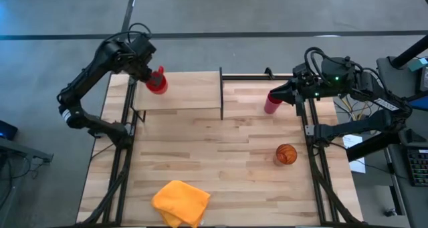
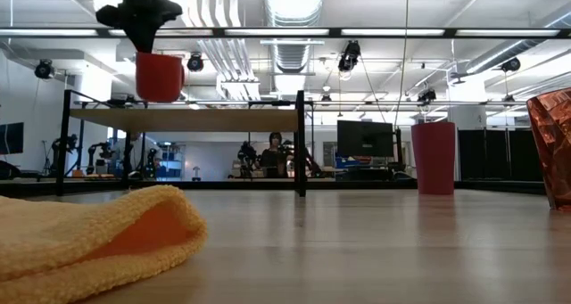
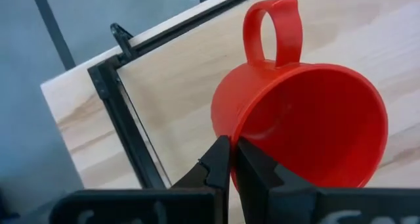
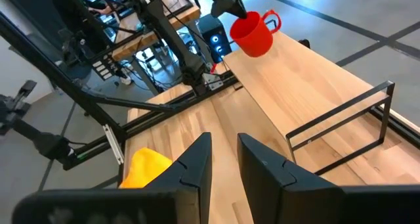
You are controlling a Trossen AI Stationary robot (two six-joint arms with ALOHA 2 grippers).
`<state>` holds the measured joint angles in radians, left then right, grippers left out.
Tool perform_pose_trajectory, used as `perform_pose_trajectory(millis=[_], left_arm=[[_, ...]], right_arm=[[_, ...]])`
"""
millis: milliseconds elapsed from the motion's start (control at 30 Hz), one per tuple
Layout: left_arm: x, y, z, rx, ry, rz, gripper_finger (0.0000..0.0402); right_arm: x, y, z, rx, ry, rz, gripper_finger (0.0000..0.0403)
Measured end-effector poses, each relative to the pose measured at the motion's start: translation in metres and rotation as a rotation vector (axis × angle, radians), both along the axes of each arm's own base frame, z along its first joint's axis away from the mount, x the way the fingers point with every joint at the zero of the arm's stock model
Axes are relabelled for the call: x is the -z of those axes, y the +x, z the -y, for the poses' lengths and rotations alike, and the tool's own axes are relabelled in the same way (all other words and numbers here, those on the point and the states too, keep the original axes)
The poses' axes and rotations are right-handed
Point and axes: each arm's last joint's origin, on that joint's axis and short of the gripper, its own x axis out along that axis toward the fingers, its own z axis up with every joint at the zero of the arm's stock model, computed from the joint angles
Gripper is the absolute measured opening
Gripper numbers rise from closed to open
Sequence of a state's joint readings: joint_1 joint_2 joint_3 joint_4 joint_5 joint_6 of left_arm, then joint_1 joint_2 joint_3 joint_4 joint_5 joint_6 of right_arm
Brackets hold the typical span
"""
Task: Stack small to large cups/mugs on shelf
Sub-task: Put the orange mug on the shelf
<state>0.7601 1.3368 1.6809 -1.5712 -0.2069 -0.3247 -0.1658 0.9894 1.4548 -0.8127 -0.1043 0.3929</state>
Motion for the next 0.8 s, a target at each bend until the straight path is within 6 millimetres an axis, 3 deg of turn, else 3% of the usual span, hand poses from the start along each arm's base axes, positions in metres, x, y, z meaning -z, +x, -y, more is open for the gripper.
perform_pose_trajectory(millis=[167,567,800], left_arm=[[0.004,0.003,-0.004,0.068,-0.015,-0.036,0.0],[0.005,-0.007,-0.014,0.032,-0.06,0.004,0.0],[0.025,-0.005,-0.018,0.029,-0.133,-0.032,0.0]], right_arm=[[0.0,0.0,0.0,0.0,0.0,-0.003,0.0068],[0.003,-0.001,0.0,-0.001,0.003,-0.03,0.0068],[0.003,-0.001,0.0,-0.003,-0.004,-0.029,0.0068]])
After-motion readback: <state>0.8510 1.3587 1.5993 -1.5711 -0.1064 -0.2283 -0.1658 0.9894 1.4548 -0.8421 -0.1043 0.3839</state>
